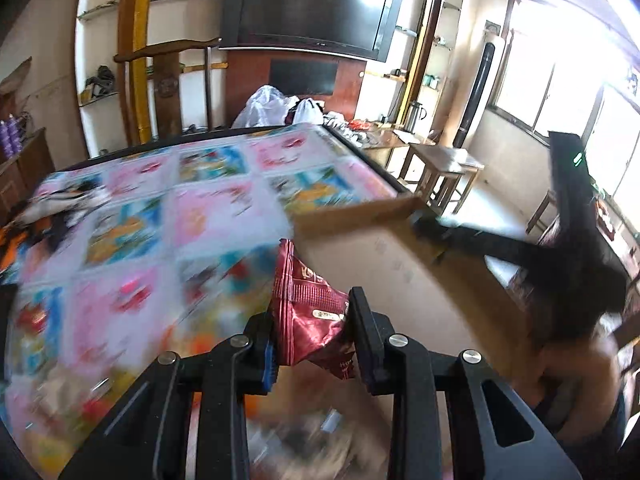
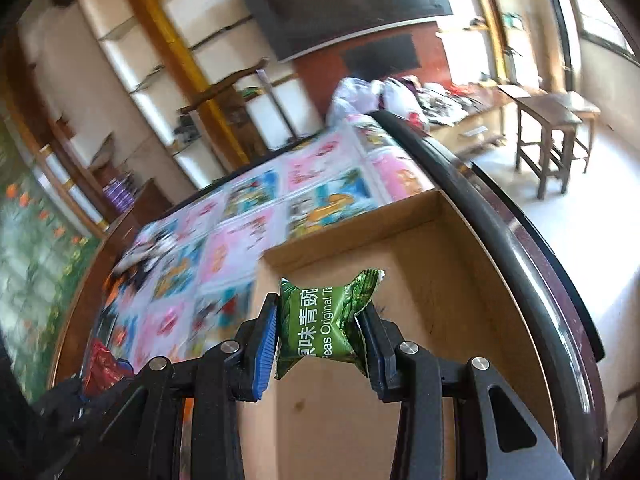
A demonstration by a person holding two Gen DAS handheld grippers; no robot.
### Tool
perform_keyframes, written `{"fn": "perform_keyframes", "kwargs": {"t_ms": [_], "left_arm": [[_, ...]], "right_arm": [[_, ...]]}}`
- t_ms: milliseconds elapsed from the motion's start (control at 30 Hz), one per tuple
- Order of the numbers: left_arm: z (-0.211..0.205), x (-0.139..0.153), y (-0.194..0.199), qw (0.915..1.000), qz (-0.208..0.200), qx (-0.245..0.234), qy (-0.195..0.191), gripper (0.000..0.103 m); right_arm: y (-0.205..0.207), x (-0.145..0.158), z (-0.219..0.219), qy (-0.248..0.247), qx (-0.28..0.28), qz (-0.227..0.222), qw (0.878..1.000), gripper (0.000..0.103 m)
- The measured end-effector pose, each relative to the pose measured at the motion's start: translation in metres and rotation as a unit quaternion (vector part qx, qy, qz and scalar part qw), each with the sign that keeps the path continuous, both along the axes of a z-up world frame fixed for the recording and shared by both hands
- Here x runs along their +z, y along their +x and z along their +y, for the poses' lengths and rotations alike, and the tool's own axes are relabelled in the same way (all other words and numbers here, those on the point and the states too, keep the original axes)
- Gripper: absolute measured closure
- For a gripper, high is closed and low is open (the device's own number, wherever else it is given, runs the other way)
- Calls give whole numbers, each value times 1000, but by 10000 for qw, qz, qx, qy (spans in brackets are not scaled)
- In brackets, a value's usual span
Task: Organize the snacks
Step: 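Carry both packets into the cardboard box and open both grippers to release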
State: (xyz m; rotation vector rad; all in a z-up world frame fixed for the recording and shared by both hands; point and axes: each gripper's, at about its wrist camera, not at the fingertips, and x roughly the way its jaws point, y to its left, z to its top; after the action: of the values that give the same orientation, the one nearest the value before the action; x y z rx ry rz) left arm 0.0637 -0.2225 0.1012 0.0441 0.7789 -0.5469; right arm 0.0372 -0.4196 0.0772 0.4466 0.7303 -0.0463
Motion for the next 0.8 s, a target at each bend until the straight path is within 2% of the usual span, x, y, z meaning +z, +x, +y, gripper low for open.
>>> {"fn": "perform_keyframes", "kwargs": {"t_ms": [100, 167, 233, 400, 600, 800], "left_arm": [[-43, -16, 27, 9998, 46, 98, 141, 73], [-60, -31, 41, 9994, 250, 156, 172, 73], [-70, -46, 49, 9989, 417, 160, 149, 74], [-82, -72, 55, 9982, 510, 128, 297, 73], [-93, -73, 44, 9972, 184, 139, 708, 73], [-92, -73, 46, 9970, 154, 170, 744, 73]], "right_arm": [[27, -18, -18, 70, -390, 222, 9990, 62], [37, -27, -29, 58, -518, 346, 9980, 62], [45, -39, -37, 151, -517, 457, 9975, 62], [52, -55, -37, 85, -307, 643, 9974, 63], [49, -54, -33, -42, -186, 635, 9978, 62], [52, -55, -31, -301, -174, 681, 9971, 62]]}}
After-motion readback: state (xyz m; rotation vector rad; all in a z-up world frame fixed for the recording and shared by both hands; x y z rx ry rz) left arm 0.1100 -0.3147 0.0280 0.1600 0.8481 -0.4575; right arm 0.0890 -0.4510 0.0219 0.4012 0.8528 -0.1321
